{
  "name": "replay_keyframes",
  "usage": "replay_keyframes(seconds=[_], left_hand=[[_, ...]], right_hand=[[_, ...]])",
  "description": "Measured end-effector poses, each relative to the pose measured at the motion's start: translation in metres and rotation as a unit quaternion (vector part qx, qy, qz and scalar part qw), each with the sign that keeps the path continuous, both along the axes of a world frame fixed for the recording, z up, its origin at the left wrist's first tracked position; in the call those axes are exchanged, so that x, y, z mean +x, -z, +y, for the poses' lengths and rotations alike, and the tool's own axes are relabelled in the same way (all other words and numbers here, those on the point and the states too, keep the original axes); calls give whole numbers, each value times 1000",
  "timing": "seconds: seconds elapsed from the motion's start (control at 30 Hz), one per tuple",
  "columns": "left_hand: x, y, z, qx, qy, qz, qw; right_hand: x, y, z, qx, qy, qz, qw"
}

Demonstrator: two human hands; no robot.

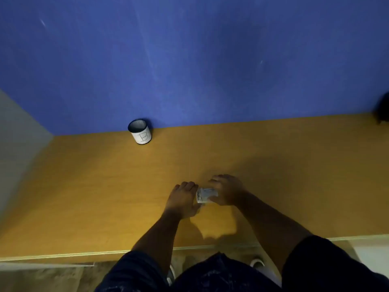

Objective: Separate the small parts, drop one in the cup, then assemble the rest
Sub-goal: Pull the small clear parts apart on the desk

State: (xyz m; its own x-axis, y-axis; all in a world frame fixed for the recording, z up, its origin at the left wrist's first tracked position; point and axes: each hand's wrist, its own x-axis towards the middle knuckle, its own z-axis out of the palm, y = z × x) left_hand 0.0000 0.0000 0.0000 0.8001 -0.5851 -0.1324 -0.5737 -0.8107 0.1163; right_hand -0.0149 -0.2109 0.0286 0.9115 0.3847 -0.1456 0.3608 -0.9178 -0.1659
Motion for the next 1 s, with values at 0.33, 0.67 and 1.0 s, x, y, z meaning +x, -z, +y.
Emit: replay_keyframes(seconds=[0.33,0.67,1.0], left_hand=[[3,13,-8,12,-23,95,995],[3,14,-21,-19,-88,110,990],[2,21,-25,-21,-107,126,986]], right_hand=[[12,5,16,-80,-5,96,992],[15,12,36,-99,-8,74,992],[23,16,25,-80,-9,92,992]])
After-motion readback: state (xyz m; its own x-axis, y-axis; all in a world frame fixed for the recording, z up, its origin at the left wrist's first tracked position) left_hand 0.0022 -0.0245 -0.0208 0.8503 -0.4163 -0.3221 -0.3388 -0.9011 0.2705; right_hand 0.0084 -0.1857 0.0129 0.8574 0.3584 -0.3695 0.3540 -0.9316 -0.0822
